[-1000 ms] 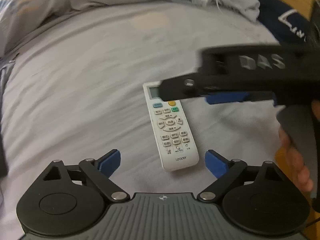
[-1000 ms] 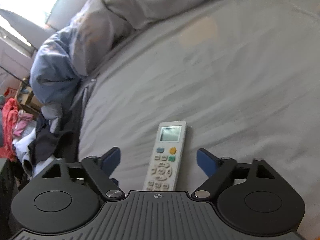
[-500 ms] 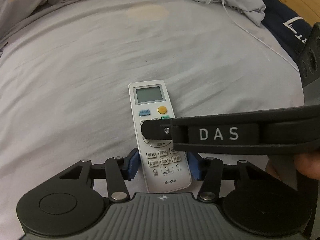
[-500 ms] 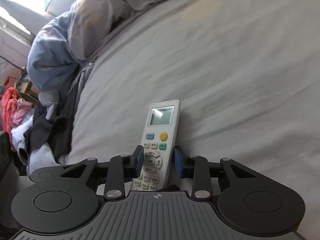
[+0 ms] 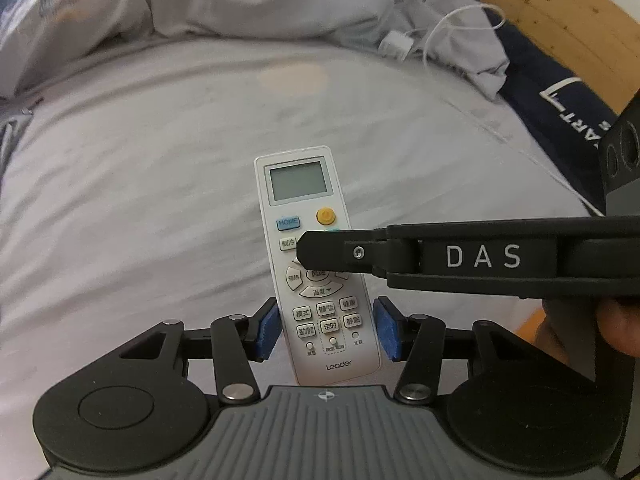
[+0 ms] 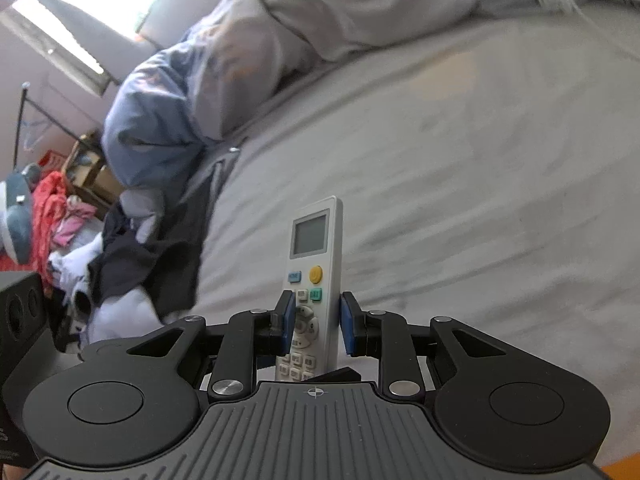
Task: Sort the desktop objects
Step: 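Lift the white remote with the right tool and carry it toward the box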
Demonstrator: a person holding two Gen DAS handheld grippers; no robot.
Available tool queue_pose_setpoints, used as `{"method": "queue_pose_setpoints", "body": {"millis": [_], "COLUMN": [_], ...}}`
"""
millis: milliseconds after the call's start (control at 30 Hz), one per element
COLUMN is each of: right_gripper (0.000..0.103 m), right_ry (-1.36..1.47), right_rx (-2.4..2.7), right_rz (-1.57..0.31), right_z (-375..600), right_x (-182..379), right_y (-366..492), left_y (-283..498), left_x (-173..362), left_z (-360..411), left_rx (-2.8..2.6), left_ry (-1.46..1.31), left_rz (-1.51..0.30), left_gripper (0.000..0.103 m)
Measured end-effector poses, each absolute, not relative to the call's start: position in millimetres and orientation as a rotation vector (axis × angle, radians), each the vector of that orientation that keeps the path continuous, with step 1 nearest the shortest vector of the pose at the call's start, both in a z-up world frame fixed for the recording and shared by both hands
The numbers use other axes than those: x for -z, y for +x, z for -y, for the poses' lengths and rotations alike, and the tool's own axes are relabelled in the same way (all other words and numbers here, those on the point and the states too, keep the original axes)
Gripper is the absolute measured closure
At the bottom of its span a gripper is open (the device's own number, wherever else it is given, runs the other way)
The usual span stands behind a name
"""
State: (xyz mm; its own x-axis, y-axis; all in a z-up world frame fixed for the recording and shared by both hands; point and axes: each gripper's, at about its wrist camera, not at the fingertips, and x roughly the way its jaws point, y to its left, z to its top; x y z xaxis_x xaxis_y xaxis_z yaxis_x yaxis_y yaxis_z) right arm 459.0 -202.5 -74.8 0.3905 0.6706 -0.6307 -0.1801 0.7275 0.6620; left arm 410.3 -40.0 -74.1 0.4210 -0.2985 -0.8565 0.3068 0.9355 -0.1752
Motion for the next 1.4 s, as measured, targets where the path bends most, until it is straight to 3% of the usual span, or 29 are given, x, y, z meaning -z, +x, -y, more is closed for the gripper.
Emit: {"method": "queue_pose_setpoints", "body": {"millis": [500,933,1133,1400], "right_gripper": [0.076,0.076,0.076,0.076], "right_ry": [0.485,0.454,0.412,0.396], "right_rx": [-0.654,-0.749,-0.788,-0.804], "right_rz": [-0.853,-0.667,-0.661,-0.735], "right_z": [197,194,187,175], "right_x": [-90,-236,-254,-225], "right_y": [370,244,193,144], "left_y": [328,210,167,140], "left_x": [-45,-152,-159,-126], "left_z": [41,31,23,15], "left_rx": [0.388,0.413,0.433,0.435], "left_ry": [0.025,0.016,0.003,-0.001], "left_rz": [-0.861,-0.632,-0.609,-0.660], "left_gripper": [0.052,0.052,0.052,0.052]}}
